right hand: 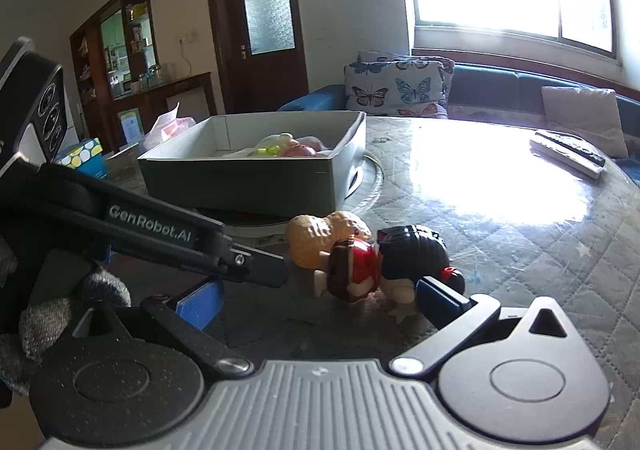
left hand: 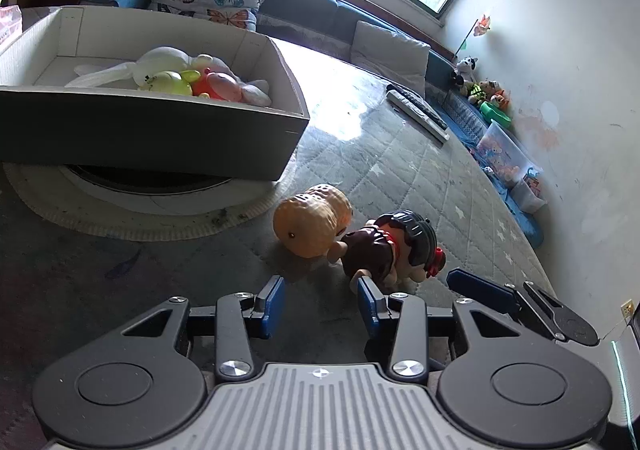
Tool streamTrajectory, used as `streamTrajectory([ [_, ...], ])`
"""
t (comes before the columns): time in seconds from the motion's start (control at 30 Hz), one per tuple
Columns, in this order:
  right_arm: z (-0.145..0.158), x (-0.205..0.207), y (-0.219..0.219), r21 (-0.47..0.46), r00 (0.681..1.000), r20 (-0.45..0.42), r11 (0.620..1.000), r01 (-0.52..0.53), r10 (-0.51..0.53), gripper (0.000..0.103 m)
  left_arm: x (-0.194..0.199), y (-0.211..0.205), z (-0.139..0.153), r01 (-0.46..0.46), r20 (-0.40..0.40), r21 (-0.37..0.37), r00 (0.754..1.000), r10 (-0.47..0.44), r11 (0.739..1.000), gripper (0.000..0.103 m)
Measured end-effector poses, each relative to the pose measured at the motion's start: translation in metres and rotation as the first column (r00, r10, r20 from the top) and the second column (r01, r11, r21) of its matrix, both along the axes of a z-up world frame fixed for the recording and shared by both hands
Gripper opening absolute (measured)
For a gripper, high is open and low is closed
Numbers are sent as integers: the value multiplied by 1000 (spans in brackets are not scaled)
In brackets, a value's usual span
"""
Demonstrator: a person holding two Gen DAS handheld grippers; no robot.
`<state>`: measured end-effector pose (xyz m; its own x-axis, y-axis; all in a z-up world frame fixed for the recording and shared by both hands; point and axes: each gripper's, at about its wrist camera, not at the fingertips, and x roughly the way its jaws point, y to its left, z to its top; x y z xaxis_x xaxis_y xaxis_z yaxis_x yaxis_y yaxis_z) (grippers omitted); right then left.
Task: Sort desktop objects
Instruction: 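Move both grippers down to the black-haired doll beside the peanut toy, then close both grippers around the black-haired doll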
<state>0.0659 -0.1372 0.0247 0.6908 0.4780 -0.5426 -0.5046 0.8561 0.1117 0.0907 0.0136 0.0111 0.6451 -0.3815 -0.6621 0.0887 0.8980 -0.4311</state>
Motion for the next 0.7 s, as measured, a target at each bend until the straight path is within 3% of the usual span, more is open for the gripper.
streamTrajectory([
  [0.7,-11,36,-23,-18,999,-13,999,40,-40,103,21,-7,4,22,5,-83,1000,-22,996,43],
])
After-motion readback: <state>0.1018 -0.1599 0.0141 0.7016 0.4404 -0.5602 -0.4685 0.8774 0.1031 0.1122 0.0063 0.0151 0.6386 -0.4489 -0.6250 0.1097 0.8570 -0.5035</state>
